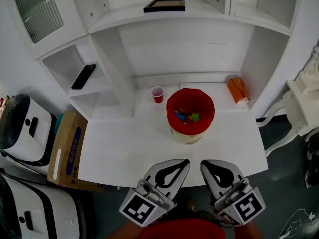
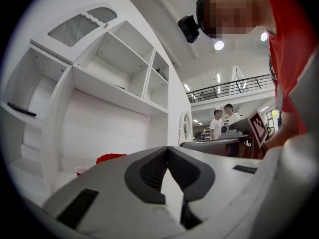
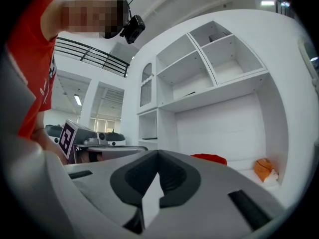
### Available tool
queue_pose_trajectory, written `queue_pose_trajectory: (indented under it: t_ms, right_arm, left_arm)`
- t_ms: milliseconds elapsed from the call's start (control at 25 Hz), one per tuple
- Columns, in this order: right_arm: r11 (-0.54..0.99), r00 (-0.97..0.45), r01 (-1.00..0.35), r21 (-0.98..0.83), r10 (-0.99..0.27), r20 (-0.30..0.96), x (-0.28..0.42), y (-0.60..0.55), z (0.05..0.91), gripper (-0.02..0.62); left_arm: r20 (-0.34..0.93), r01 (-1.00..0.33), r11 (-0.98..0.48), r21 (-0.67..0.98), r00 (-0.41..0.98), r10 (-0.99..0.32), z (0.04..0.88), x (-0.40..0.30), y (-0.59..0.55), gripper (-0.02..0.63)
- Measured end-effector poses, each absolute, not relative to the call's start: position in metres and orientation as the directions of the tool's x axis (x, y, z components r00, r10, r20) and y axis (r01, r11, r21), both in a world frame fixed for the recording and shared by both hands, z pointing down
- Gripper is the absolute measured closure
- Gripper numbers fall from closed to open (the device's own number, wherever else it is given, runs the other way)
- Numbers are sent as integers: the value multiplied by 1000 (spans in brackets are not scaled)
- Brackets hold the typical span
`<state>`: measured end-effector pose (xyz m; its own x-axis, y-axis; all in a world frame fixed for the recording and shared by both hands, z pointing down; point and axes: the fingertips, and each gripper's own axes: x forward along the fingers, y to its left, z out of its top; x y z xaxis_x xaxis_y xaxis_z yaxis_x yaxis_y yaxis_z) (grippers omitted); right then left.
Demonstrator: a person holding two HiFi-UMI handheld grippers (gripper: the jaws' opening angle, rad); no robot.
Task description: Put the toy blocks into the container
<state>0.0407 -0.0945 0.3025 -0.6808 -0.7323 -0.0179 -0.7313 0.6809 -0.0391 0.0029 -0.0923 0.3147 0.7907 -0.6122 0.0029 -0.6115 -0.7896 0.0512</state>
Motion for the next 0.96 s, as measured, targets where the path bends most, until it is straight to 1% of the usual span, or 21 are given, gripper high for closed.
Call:
queue_pose_trajectory:
  t_ms: [960]
  right_arm:
    - [686, -686, -727, -43, -727, 1, 37, -93, 310, 591]
  left_arm:
    - [13, -611, -789, 58, 791, -611, 318, -1, -92, 591]
